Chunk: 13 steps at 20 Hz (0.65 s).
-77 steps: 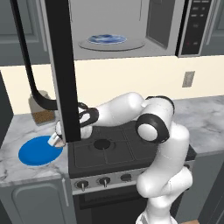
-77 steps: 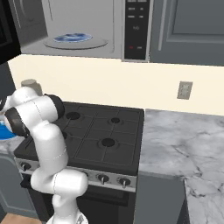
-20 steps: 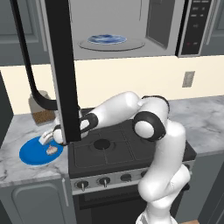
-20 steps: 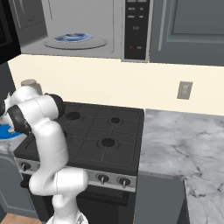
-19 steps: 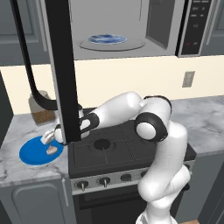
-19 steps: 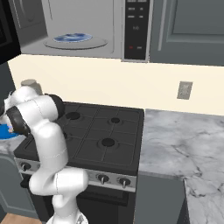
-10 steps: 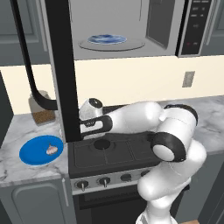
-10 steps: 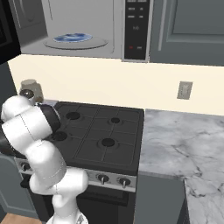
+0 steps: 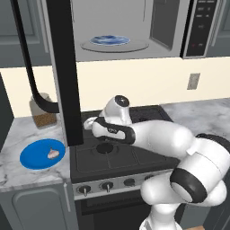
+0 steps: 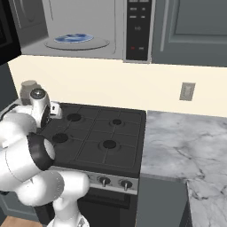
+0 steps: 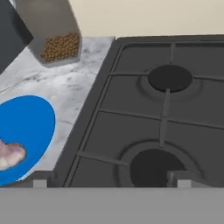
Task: Pick the garlic from the microwave and place it on plate located on the counter.
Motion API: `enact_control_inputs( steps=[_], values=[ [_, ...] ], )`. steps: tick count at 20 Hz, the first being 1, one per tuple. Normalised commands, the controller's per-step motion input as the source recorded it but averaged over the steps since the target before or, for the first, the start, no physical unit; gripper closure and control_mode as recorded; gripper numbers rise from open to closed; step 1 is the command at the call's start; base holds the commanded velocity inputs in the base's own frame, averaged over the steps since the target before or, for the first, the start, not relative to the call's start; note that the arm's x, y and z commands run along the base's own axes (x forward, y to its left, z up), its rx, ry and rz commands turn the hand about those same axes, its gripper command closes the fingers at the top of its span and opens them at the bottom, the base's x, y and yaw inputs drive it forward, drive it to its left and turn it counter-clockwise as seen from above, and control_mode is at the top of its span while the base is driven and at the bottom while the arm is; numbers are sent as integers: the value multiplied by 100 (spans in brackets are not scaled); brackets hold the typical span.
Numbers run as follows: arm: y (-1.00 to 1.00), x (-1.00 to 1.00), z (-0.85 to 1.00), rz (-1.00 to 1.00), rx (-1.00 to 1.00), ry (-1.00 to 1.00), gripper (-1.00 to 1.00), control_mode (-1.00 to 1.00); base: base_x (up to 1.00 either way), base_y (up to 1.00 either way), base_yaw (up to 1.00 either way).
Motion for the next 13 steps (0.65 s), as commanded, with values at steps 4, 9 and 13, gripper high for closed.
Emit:
enact_control_inputs(
  steps=[4,9,13],
  values=[
    [-78,-26,22,-22,-5,0,-100,-100,0,0,0],
    [-50,-30,12,-26,-12,0,-100,-100,0,0,0],
    [-36,-38,32,-24,-6,0,-100,-100,0,0,0]
  ],
)
